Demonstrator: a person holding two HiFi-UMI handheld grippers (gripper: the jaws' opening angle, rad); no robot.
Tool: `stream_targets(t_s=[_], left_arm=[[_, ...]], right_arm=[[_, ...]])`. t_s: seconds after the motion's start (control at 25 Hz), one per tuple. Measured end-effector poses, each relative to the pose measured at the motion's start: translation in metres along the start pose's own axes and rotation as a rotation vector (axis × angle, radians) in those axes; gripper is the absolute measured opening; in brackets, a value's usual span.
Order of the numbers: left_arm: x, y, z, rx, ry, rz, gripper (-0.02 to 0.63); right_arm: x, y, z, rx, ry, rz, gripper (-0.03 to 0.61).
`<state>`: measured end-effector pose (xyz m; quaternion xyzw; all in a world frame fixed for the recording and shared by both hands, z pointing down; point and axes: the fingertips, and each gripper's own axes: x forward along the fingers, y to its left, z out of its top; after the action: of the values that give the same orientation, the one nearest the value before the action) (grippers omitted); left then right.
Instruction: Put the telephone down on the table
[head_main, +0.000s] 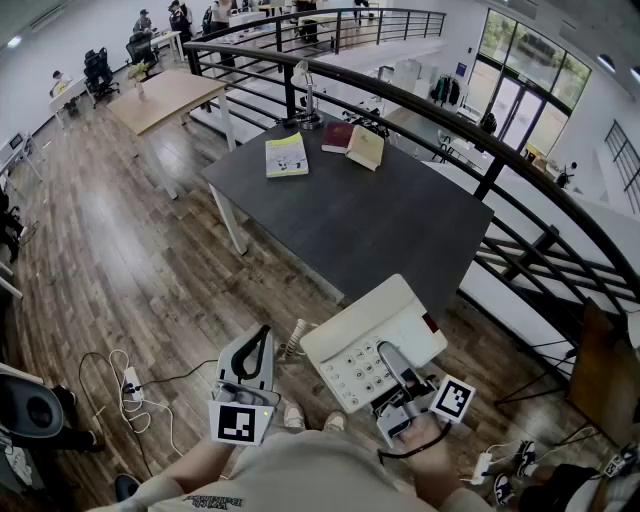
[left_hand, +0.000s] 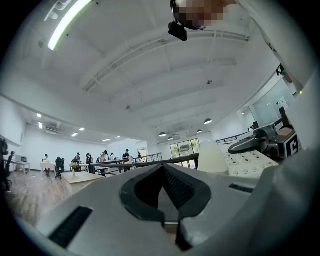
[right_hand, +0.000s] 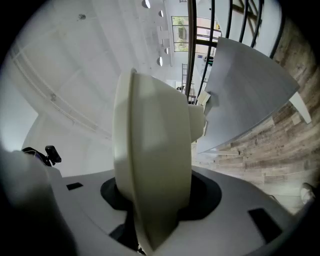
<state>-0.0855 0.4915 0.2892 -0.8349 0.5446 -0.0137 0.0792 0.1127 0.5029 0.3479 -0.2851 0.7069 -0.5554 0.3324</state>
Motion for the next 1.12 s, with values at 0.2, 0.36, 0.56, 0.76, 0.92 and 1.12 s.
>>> stream_targets(t_s=[0.2, 0.36, 0.56, 0.76, 0.92, 1.12], left_arm=[[0.008, 0.003, -0.001, -0.023, 0.027, -0.014, 0.003], [0.011, 0.003, -0.004, 0.003, 0.031, -0.025, 0.003], [0.016, 0.0, -0.006, 0.009, 0.04, -0.028, 0.003], [0.023, -0.01, -0.006, 0.014, 0.033, -0.032, 0.003], [0.029, -0.02, -0.008, 0.012, 0.038, -0.024, 0.003], [0.026, -0.022, -0.011, 0.014, 0.047, -0.003, 0.003]], right_arm=[[0.009, 0.004, 0.002, 0.004, 0.01, -0.004, 0.202], [0.013, -0.001, 0.003, 0.033, 0.006, -0.005, 0.201], [0.012, -0.003, 0.01, 0.043, 0.003, 0.0, 0.201], [0.012, -0.003, 0.017, 0.038, 0.015, 0.001, 0.201], [0.006, -0.01, 0.025, 0.064, 0.014, -0.009, 0.201], [0.0, -0.016, 0.03, 0.062, 0.025, -0.02, 0.201]])
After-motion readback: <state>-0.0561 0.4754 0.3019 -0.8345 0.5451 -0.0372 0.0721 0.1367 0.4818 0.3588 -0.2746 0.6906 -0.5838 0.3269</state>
